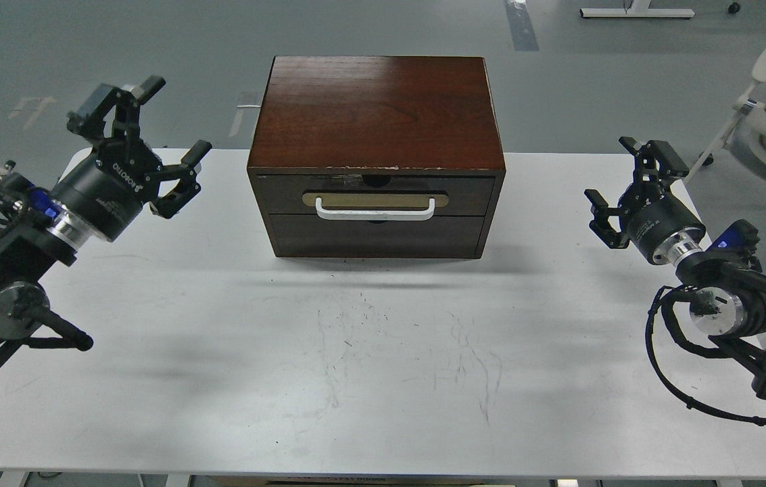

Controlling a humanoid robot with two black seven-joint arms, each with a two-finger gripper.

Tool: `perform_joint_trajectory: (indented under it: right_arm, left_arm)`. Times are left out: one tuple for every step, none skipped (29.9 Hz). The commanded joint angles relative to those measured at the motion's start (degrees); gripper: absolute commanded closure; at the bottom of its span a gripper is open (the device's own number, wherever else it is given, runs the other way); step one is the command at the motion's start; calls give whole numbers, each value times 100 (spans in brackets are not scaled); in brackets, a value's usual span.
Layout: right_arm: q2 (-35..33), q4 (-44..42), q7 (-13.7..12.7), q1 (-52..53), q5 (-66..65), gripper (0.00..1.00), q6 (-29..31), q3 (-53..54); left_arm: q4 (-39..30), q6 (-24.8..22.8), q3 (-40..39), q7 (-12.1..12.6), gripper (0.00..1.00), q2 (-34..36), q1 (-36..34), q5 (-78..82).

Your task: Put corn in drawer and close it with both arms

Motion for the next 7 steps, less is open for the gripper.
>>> perform_joint_trajectory:
  right_arm:
    - [41, -3, 0, -29, 0, 0, 0, 0]
    - [41, -3, 0, -47, 0, 0, 0, 0]
    - [41, 23, 0, -90, 0, 0, 0, 0]
    - [41, 32, 0, -117, 0, 0, 0, 0]
    - [41, 32, 0, -134, 0, 0, 9, 0]
    - [41, 50, 0, -152, 0, 0, 17, 0]
    - [41, 50, 0, -152, 0, 0, 18, -9]
  left_arm:
    - [202, -89, -227, 120, 1, -158, 397, -44]
    - [272, -141, -315, 120, 1, -219, 510, -44]
    - [325, -185, -403, 128, 1, -272, 607, -52]
    - [334, -212, -430, 128, 1, -299, 660, -52]
    - [343, -230, -456, 128, 1, -316, 696, -52]
    - [343, -247, -508, 128, 1, -351, 783, -52]
    - [343, -256, -535, 128, 1, -352, 819, -44]
